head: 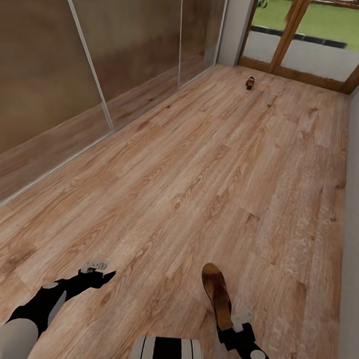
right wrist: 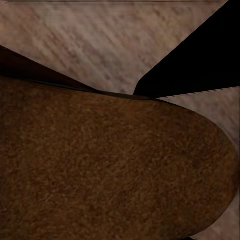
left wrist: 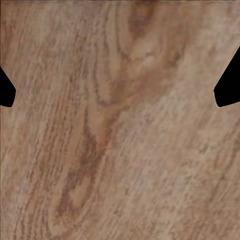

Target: Pick up the two gym shoes and the two sandals from the corridor floor and place them onto the hallstand (shoe rack) in the corridor, making sure they are on the rack and not on the floor. Arrange them so the two gym shoes are next to each other and the two sandals are next to each other.

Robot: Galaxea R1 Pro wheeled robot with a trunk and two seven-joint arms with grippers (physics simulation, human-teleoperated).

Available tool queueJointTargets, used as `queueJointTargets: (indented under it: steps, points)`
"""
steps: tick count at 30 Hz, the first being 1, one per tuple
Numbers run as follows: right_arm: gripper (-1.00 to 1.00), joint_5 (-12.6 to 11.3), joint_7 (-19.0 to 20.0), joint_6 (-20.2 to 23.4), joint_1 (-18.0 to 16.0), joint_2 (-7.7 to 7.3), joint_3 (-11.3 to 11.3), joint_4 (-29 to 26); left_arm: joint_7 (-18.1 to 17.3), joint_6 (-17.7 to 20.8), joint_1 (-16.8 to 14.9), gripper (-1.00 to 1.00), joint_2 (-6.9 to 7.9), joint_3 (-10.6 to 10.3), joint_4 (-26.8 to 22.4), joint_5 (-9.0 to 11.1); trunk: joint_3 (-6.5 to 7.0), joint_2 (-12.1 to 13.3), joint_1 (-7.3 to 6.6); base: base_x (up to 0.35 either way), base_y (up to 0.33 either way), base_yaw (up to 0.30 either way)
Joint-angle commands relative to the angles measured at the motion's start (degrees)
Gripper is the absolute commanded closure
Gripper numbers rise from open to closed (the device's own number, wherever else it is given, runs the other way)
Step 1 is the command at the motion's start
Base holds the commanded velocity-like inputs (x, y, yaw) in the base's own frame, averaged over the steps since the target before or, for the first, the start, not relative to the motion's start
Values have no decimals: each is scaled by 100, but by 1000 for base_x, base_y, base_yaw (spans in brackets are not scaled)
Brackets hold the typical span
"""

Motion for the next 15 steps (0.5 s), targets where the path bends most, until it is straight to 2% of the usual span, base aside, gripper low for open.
queueJointTargets:
  steps: [1,5,6,8,10,12,15]
  points:
    - [100,6,10,-31,4,-3,-1,2,-35,-46,169,-100,34,99,-5,-45,20,0,-3,0,0,0]
    - [100,5,10,-104,7,-2,-1,2,-29,-172,360,-100,46,268,-4,-47,108,6,-14,0,0,0]
    - [100,13,-15,-218,8,-9,-1,-6,61,-495,779,-100,52,441,4,-48,136,7,-16,0,0,-28]
    - [100,19,-17,-241,8,-14,-1,-6,119,-510,834,-100,52,447,4,-48,193,10,-21,0,0,-43]
    - [100,34,-24,-550,17,-60,-6,-8,452,-595,1048,-100,42,467,61,-54,253,12,-26,0,0,-72]
    - [100,32,-26,-652,22,-67,-8,-8,532,-685,1095,-100,41,470,75,-53,314,15,-32,0,0,-81]
    - [100,29,-32,-902,69,-76,-9,-7,695,-980,1256,-100,30,478,122,-47,407,19,-39,0,0,-84]
